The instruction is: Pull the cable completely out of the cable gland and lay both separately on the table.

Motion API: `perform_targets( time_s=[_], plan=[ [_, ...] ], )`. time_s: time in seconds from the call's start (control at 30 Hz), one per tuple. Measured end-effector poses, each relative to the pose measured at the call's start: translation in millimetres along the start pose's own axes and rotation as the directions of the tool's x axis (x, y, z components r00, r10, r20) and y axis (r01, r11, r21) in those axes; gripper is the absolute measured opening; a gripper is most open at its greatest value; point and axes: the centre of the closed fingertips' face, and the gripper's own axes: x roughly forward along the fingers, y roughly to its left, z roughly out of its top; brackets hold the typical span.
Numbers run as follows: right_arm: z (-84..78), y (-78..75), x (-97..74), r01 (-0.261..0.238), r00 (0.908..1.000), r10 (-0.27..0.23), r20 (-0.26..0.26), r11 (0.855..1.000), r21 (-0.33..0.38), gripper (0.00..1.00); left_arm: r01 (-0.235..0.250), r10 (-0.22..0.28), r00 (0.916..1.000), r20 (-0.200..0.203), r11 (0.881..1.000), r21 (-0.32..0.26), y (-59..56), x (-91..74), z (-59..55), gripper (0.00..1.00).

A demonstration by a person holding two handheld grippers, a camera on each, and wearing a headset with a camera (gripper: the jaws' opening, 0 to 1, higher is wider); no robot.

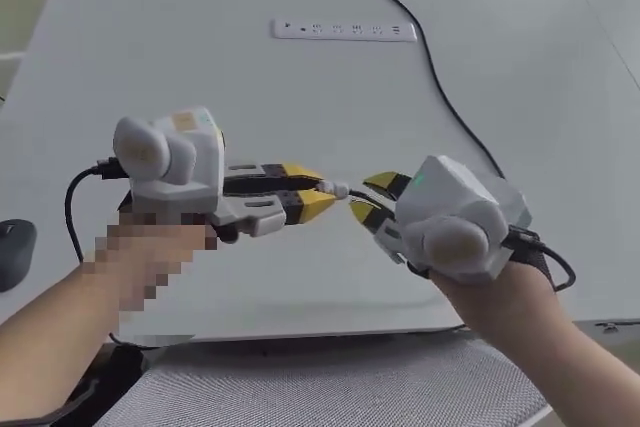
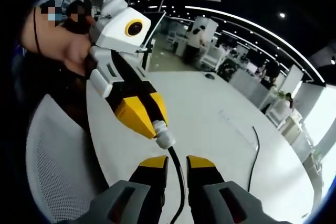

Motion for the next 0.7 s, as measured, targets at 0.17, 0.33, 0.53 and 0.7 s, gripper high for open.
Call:
perform_targets(
  time_s=[0.17,0.33,0.53,0.7],
  plan=[
    [2.8,4.6,1.3,-0.013,0.9999,0.013,0.001,0.998,-0.059,0.06,0.004,-0.004,1.0000,-0.002,1.000,0.003,-1.2,0.0,-0.8,0.15],
    [4.0,6.5,1.0,-0.013,0.9999,0.013,0.001,0.994,-0.105,0.02,0.006,-0.006,1.0000,-0.001,1.000,0.000,-1.3,-0.3,-0.9,0.15],
    [2.5,6.4,1.2,-0.013,0.9999,0.013,0.005,0.994,-0.107,0.01,0.010,-0.010,0.9999,-0.006,1.000,0.001,-2.3,0.2,-1.4,0.15],
    [2.0,2.8,0.8,-0.014,0.9999,0.015,0.006,0.997,-0.079,0.01,0.011,-0.011,0.9999,-0.003,1.000,0.002,-3.0,1.0,0.2,0.15]
  ],
)
